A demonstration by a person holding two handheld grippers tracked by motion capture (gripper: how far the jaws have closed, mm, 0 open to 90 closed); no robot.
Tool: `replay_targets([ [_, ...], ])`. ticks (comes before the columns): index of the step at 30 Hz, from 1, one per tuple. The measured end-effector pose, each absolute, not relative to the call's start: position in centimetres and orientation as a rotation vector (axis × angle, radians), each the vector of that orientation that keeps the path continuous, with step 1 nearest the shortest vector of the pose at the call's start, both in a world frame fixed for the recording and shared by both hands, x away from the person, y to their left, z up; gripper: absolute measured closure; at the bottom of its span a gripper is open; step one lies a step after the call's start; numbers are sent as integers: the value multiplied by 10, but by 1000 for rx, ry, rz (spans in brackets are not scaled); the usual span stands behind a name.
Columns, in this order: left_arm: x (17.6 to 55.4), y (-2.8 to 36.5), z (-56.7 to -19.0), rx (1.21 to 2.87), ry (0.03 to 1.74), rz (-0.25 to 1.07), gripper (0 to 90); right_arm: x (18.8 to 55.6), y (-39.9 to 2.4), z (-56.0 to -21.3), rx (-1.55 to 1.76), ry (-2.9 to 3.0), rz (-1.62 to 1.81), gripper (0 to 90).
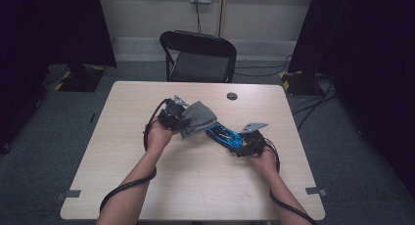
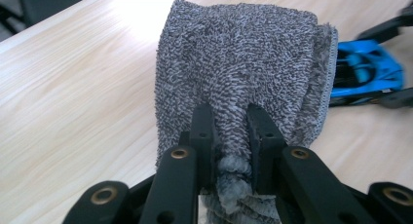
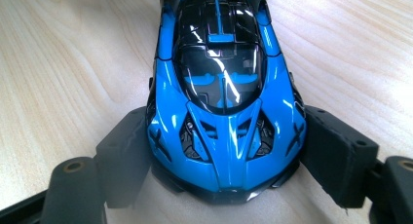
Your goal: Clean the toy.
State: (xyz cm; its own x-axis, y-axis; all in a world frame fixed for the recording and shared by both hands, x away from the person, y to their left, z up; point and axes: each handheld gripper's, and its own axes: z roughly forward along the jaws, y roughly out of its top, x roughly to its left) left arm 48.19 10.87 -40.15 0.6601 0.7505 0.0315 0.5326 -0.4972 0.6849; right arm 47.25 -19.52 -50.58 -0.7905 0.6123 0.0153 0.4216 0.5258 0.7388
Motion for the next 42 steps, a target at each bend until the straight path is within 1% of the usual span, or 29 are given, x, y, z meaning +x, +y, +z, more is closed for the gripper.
replay_targets([
  [6,477,90,-400,2241,928,414,760,473,-195,-506,872,2521,1121,239],
  [14,471,54,-404,2282,832,391,760,473,-195,-506,872,2521,1121,239],
  [24,466,13,-425,2392,736,370,760,472,-195,-506,872,2521,1120,239],
  [30,465,6,-435,2447,714,370,759,472,-195,-506,873,2521,1120,239],
  [35,468,10,-439,2445,737,371,758,472,-195,-506,873,2521,1120,239],
  [42,468,13,-439,2454,744,413,757,472,-195,-506,873,2521,1120,239],
])
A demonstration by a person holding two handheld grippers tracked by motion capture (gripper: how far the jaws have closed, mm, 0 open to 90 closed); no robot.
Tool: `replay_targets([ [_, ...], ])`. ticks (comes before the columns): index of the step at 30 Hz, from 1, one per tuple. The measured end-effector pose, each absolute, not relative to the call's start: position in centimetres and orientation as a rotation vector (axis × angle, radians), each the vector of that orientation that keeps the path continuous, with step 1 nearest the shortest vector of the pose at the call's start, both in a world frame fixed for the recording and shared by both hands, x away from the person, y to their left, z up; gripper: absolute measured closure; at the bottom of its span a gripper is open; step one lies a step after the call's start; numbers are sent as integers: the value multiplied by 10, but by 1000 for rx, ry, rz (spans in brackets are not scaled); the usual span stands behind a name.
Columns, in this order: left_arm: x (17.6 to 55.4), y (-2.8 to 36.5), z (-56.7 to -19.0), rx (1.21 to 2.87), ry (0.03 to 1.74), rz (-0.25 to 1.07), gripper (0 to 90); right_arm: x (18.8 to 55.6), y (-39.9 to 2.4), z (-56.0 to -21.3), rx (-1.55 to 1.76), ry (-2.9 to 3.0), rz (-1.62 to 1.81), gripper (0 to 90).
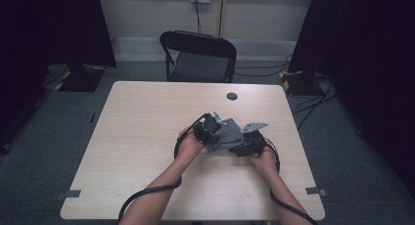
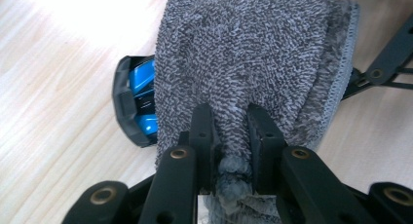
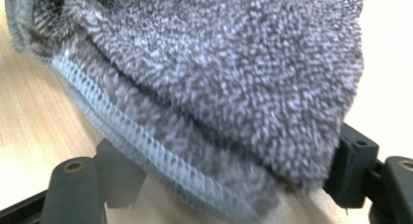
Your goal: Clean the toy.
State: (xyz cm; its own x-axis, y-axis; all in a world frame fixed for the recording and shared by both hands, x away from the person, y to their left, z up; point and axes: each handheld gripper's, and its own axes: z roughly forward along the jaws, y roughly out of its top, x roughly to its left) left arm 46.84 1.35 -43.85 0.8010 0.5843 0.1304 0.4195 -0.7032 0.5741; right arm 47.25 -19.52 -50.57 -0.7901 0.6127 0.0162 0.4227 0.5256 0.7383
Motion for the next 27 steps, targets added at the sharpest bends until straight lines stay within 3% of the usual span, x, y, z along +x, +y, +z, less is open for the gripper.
replay_targets([
  [27,481,38,-440,2423,856,444,756,472,-195,-506,874,2521,1120,239],
])
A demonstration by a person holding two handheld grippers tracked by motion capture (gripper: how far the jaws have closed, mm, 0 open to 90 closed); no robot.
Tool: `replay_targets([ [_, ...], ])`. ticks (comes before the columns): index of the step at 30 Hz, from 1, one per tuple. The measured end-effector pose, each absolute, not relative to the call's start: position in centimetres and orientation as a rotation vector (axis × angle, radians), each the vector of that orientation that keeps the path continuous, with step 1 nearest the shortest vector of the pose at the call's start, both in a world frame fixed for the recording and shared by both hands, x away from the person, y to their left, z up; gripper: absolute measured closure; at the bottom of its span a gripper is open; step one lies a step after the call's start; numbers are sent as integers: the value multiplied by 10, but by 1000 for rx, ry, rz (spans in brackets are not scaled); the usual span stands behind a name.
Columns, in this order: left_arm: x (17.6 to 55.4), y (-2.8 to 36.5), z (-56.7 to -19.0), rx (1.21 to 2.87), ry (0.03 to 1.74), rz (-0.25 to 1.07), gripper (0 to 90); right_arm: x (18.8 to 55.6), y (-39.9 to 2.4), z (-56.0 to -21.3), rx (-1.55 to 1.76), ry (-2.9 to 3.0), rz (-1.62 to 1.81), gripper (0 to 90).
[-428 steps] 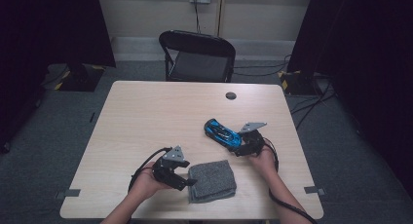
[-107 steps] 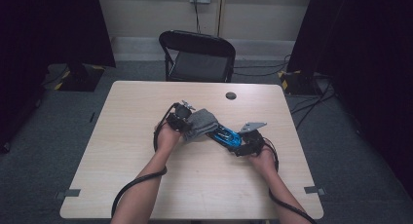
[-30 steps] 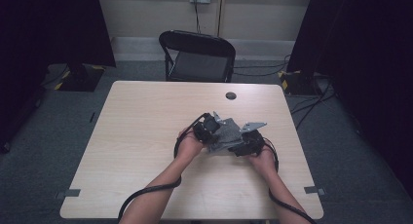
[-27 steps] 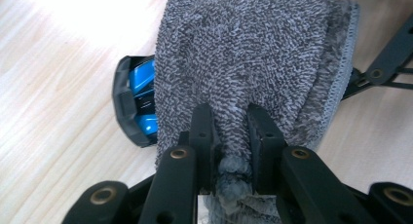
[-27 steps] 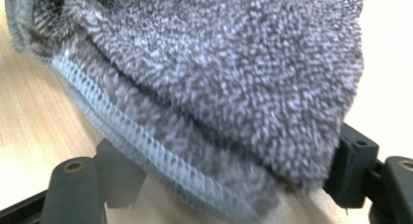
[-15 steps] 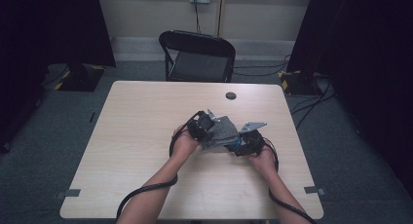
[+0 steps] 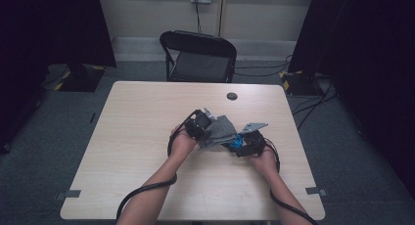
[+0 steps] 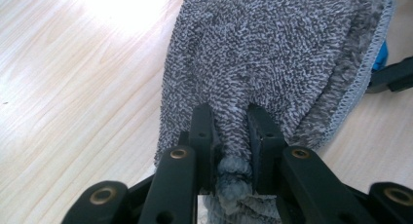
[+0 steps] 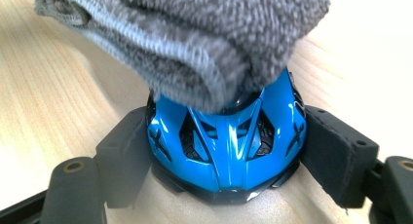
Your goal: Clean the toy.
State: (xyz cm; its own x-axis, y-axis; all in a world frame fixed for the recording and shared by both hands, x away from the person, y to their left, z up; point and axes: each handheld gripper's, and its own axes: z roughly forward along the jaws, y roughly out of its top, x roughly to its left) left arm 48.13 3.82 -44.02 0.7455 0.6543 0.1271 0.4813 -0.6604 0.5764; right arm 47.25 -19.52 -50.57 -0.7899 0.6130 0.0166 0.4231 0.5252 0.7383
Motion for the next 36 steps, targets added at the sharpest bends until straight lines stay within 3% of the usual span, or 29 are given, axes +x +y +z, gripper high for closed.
replay_targets([
  [36,496,81,-443,2365,1041,493,757,472,-195,-506,873,2521,1121,239],
])
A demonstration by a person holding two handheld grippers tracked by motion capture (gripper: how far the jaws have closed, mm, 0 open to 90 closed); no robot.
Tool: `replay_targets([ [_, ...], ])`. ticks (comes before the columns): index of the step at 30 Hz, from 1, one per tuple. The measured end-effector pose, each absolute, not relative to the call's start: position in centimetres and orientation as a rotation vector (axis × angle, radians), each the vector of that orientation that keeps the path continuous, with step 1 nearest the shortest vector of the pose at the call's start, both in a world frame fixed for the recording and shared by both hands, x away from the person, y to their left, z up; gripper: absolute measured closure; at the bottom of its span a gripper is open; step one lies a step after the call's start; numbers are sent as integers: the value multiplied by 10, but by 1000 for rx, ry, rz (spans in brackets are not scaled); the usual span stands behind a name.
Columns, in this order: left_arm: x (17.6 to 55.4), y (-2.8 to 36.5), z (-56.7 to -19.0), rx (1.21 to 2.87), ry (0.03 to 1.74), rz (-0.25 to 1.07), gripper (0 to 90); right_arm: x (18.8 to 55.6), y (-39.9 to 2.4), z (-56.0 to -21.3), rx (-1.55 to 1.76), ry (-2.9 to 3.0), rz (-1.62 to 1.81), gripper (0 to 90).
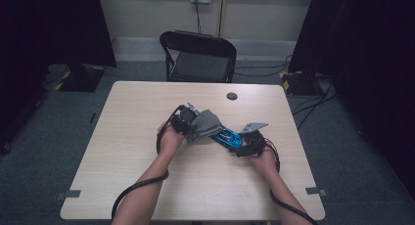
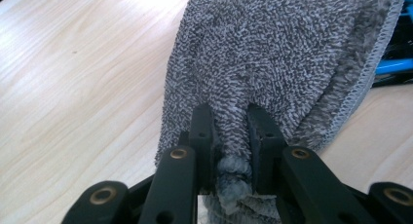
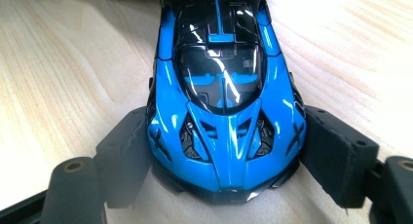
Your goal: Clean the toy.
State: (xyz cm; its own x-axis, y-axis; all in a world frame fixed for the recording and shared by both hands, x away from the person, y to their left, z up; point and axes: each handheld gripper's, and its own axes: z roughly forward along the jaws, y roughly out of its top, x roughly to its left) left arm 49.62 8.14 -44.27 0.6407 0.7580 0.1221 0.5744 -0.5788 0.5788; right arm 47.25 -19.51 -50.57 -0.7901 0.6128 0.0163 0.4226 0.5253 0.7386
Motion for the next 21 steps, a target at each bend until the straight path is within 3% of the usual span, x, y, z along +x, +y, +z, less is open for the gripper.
replay_targets([
  [21,494,121,-446,2331,1136,507,757,473,-195,-506,874,2521,1121,238],
])
